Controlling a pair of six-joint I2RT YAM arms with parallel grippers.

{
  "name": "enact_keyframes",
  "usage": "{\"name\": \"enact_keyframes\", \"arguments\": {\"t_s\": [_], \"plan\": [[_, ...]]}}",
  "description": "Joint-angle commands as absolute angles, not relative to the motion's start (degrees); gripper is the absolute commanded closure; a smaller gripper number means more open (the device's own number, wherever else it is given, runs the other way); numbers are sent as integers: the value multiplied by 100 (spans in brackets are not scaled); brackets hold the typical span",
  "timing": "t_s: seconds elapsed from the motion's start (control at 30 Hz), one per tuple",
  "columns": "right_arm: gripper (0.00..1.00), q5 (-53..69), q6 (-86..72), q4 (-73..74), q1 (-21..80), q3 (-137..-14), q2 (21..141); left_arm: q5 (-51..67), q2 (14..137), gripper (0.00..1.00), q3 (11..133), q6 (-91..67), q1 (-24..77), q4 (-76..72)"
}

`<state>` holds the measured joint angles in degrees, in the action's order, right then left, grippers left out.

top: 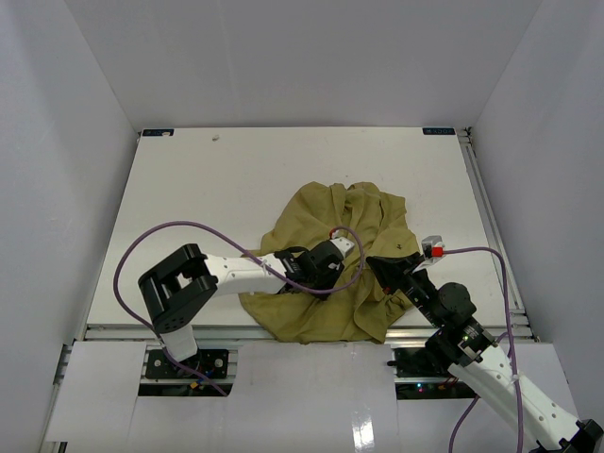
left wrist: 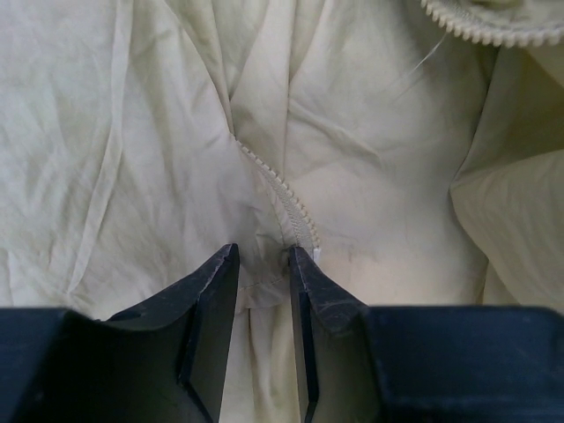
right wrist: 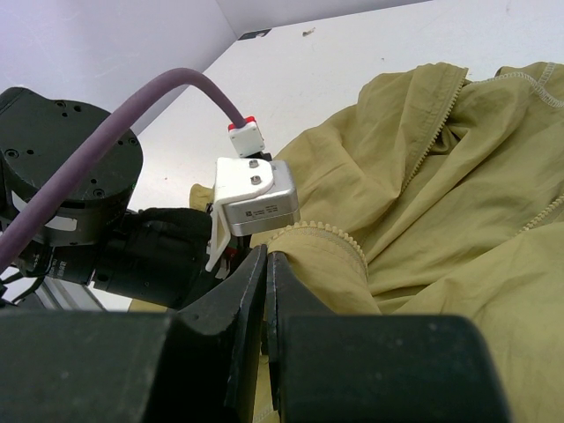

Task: Zip up the jacket

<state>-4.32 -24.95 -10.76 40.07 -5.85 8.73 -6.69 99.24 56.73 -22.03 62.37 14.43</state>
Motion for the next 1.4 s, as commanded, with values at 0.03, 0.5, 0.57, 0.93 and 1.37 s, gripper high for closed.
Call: {"name": "enact_keyframes", "arguments": {"t_s": [0.03, 0.5, 0.57, 0.93, 1.37], "plan": [[92, -469, -2384, -1224, 3988, -784, 819, -852, 9913, 73, 5833, -2255, 6260, 1477], [92, -474, -2364, -1222, 3986, -835, 893, -953, 9378, 78, 5809, -2257, 6262, 1573], [92, -466, -2358, -1222, 3990, -841, 911, -918, 9391, 94, 5782, -2229, 6264, 1561], [92, -471, -2355, -1222, 3990, -831, 916, -663, 9404, 78, 5804, -2164, 6267, 1556], [92, -480, -2358, -1225, 3987, -794, 870, -652, 9642, 63, 5849, -2197, 6267, 1556]]}}
